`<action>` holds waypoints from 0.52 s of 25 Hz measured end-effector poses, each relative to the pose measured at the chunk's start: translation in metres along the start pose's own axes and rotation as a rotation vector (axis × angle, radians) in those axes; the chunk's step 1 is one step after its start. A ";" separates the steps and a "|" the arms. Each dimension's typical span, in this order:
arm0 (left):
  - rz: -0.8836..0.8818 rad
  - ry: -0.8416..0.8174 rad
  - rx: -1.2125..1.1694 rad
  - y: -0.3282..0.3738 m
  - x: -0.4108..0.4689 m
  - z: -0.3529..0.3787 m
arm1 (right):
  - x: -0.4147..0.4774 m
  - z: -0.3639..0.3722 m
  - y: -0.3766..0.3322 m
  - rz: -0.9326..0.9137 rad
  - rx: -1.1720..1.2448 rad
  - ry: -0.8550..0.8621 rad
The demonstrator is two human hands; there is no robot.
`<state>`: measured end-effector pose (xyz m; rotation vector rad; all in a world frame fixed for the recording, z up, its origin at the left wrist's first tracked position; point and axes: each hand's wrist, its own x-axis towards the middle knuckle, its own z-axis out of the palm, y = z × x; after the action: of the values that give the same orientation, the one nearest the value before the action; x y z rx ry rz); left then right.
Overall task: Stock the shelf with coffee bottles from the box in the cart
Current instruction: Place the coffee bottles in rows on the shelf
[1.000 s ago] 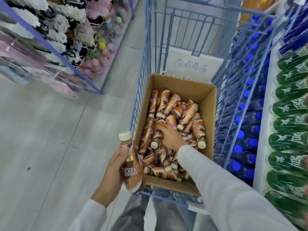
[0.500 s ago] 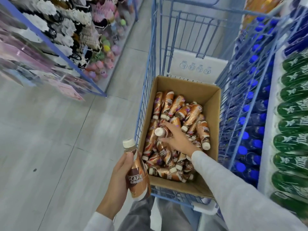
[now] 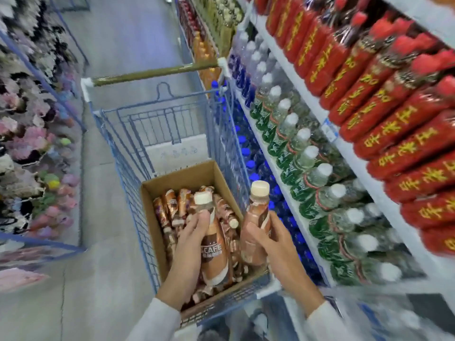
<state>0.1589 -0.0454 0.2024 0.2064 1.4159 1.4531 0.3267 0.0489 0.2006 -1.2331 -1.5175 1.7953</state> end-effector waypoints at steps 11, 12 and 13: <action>-0.024 -0.699 0.322 -0.014 -0.074 0.242 | -0.186 -0.166 -0.055 -0.119 0.128 0.746; -0.014 -0.750 0.340 -0.022 -0.090 0.263 | -0.206 -0.180 -0.055 -0.133 0.134 0.794; -0.008 -0.797 0.341 -0.031 -0.108 0.283 | -0.228 -0.195 -0.053 -0.145 0.132 0.843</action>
<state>0.4272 0.0447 0.3136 0.8876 0.9726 0.9336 0.5934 -0.0237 0.3294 -1.4934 -0.9466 1.0309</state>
